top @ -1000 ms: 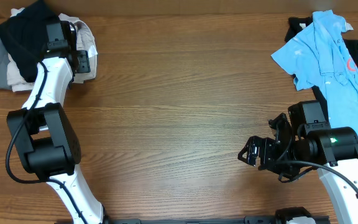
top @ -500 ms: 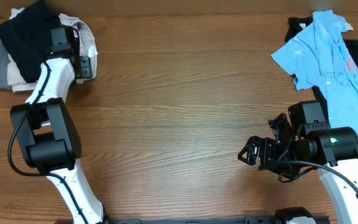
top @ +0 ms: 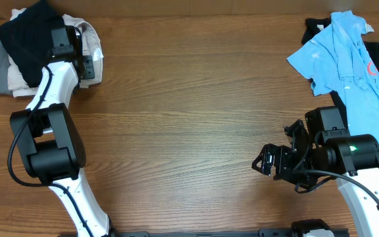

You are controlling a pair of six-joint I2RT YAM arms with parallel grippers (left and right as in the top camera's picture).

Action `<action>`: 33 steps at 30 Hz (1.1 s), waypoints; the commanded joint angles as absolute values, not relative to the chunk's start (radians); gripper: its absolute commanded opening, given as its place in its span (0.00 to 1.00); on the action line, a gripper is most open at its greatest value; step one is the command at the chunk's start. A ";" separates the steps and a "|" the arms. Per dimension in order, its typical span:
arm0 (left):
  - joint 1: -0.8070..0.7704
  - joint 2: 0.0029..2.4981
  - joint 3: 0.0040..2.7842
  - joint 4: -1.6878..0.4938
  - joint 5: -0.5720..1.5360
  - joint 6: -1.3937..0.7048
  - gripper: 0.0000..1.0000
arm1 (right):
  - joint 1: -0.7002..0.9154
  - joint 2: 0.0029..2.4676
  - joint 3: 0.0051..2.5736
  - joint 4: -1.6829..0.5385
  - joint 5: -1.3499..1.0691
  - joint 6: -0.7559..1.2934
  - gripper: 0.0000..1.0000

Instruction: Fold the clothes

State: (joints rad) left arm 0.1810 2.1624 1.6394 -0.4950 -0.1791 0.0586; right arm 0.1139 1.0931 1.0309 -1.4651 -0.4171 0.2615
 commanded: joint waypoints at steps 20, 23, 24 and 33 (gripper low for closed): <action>0.154 2.090 1.647 -0.683 0.035 0.089 0.77 | 0.119 1.092 1.031 -1.472 -0.412 0.258 1.00; 0.152 2.040 1.647 -0.700 0.041 0.089 0.76 | 0.119 1.092 1.031 -1.472 -0.412 0.258 1.00; 0.150 2.016 1.647 -0.703 0.049 0.089 0.72 | 0.119 1.092 1.031 -1.472 -0.411 0.258 1.00; 0.143 1.782 1.647 -0.685 0.117 0.047 0.31 | 0.119 1.092 1.031 -1.472 -0.411 0.257 1.00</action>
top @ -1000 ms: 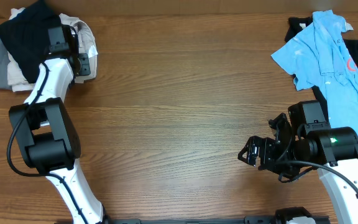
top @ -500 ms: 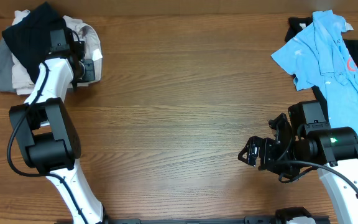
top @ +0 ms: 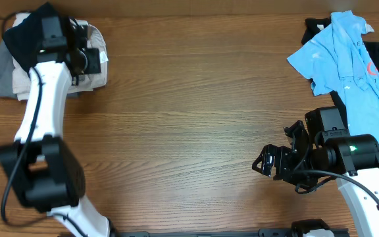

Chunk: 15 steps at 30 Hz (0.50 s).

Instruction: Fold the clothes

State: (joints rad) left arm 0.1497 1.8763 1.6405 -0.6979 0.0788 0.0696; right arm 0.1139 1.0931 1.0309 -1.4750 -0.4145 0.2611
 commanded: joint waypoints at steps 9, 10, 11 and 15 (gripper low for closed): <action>0.146 1.739 1.647 -0.463 -0.216 -0.024 0.04 | 0.119 1.092 1.031 -1.472 -0.411 0.253 1.00; 0.146 1.746 1.647 -0.435 -0.221 0.007 0.04 | 0.119 1.092 1.031 -1.472 -0.411 0.253 1.00; 0.149 1.757 1.647 -0.404 -0.221 0.037 0.04 | 0.119 1.092 1.031 -1.471 -0.411 0.254 1.00; 0.180 1.831 1.647 -0.229 -0.264 0.083 0.04 | 0.119 1.092 1.031 -1.464 -0.411 0.254 1.00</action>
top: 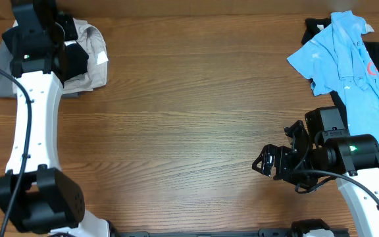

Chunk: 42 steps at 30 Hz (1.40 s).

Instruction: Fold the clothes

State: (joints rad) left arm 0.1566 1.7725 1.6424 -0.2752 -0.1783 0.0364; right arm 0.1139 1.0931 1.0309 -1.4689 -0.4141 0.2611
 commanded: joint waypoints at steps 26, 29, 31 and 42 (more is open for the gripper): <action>0.426 2.202 1.671 -0.049 -0.220 0.082 0.04 | 0.119 1.092 0.991 -1.475 -0.393 0.261 1.00; 0.419 2.141 1.705 -0.039 -0.184 0.073 0.04 | 0.119 1.092 0.966 -1.470 -0.393 0.261 1.00; 0.414 2.108 1.732 -0.030 -0.141 0.073 0.04 | 0.119 1.092 0.955 -1.464 -0.393 0.262 1.00; 0.379 2.124 1.787 0.031 -0.082 0.059 0.04 | 0.119 1.092 0.954 -1.445 -0.397 0.289 1.00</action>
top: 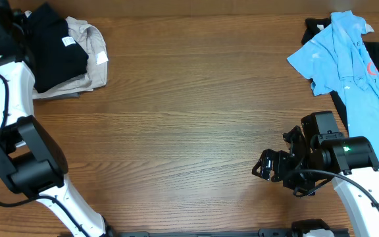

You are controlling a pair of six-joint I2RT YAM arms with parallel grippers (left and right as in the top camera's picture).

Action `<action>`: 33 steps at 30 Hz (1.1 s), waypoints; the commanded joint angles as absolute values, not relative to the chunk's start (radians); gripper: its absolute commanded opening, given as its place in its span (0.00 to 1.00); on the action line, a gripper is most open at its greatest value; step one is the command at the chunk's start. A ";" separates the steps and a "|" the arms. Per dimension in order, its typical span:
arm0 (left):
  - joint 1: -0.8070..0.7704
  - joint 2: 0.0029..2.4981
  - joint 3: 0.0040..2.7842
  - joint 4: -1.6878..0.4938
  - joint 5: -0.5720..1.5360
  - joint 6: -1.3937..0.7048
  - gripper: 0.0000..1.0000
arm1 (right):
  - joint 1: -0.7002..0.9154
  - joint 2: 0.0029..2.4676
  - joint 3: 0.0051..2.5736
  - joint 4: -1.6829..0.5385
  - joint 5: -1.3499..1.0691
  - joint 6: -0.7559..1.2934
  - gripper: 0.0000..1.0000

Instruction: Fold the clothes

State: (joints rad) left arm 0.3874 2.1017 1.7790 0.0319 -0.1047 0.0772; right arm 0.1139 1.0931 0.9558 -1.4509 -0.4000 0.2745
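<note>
A folded black garment (54, 43) lies on a beige one (89, 46) at the back left corner, both showing white tags. My left gripper (13, 18) sits at the black garment's left edge. Its fingers are too dark against the cloth to tell whether they are open or shut. At the back right a light blue polo shirt (354, 62) lies crumpled over black clothes. My right gripper (263, 166) hovers open over bare wood at the front right, nothing in it, well short of the blue shirt.
The wooden table (189, 118) stretches between the two piles. The left arm (8, 99) runs along the left edge from its base. The right arm's body (347, 158) stands just below the blue shirt's hem.
My left arm has swung to the far left edge, its gripper now at the back left corner. The black garment lies flatter on the beige one, and the grey cloth no longer shows. The right arm shifted slightly.
At first the left gripper sat on the left pile, black cloth bunched over grey and beige clothes. It then stood further left and back over the pile at each moment. Now the black piece lies flat on the beige. The right gripper stayed open at the front right.
</note>
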 commanded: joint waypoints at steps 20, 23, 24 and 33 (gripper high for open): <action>0.271 2.307 1.791 -0.079 -0.138 0.090 0.04 | 0.119 1.092 0.954 -1.454 -0.485 0.318 1.00; 0.273 2.223 1.791 -0.094 -0.158 0.089 0.06 | 0.119 1.092 0.954 -1.457 -0.500 0.318 1.00; 0.274 2.188 1.791 -0.102 -0.157 0.086 0.11 | 0.119 1.092 0.954 -1.457 -0.503 0.318 1.00; 0.274 1.853 1.791 -0.263 -0.144 -0.029 0.72 | 0.119 1.065 0.957 -1.397 -0.503 0.348 0.99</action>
State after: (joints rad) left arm 0.2810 1.9934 1.7790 -0.2329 -0.1455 0.0322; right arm 0.1139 1.0924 0.9550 -1.4124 -0.4915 0.3199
